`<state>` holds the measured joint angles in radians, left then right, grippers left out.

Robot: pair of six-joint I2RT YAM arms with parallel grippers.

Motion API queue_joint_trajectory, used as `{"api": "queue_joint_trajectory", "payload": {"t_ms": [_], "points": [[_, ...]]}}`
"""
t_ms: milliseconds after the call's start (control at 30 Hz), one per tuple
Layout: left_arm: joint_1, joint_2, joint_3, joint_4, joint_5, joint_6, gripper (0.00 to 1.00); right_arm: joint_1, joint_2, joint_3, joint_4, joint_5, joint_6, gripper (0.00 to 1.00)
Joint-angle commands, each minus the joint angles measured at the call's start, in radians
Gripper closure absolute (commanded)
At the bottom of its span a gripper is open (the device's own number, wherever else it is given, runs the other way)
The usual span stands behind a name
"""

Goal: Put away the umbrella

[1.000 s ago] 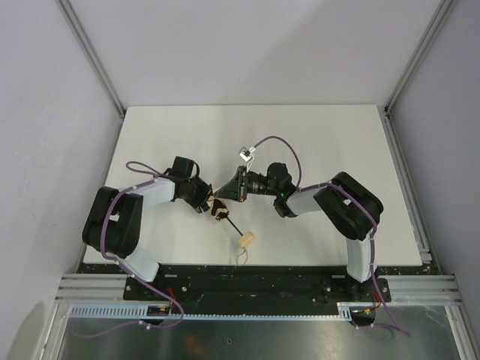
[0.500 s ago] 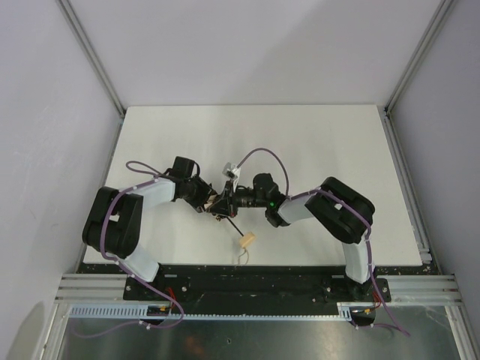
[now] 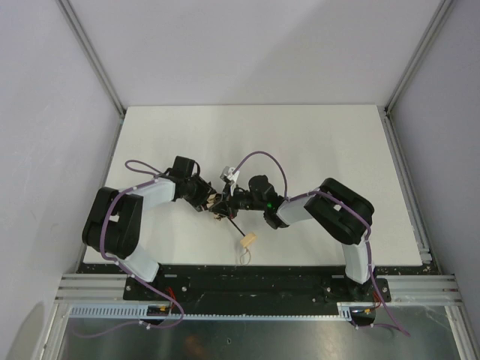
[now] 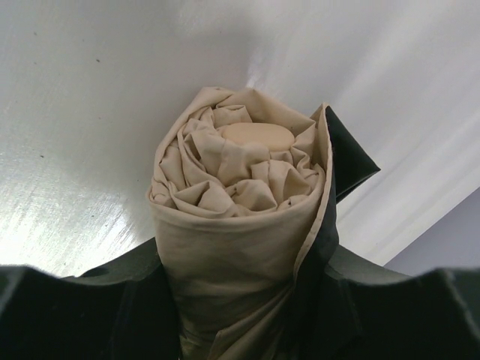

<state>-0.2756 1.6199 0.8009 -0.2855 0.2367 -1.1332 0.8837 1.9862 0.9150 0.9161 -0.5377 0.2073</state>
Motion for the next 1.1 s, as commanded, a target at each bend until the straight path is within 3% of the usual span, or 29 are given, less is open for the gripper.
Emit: {"api": "queue_joint_trajectory", "payload": {"t_ms": [0, 333, 733, 1067], "points": [[0.001, 0.037, -0.028, -0.075, -0.142, 0.058, 1.0, 0.006, -0.02, 0.026, 0.009, 0.11, -0.059, 1.0], [0.0, 0.037, -0.021, -0.075, -0.124, 0.059, 1.0, 0.036, 0.01, 0.039, -0.132, 0.143, -0.184, 0.98], [0.0, 0.032, -0.003, -0.076, -0.102, 0.059, 1.0, 0.036, 0.094, 0.051, -0.138, 0.076, -0.049, 0.68], [-0.001, 0.032, -0.006, -0.074, -0.087, 0.053, 1.0, 0.041, 0.131, 0.09, -0.141, 0.059, 0.044, 0.52]]}}
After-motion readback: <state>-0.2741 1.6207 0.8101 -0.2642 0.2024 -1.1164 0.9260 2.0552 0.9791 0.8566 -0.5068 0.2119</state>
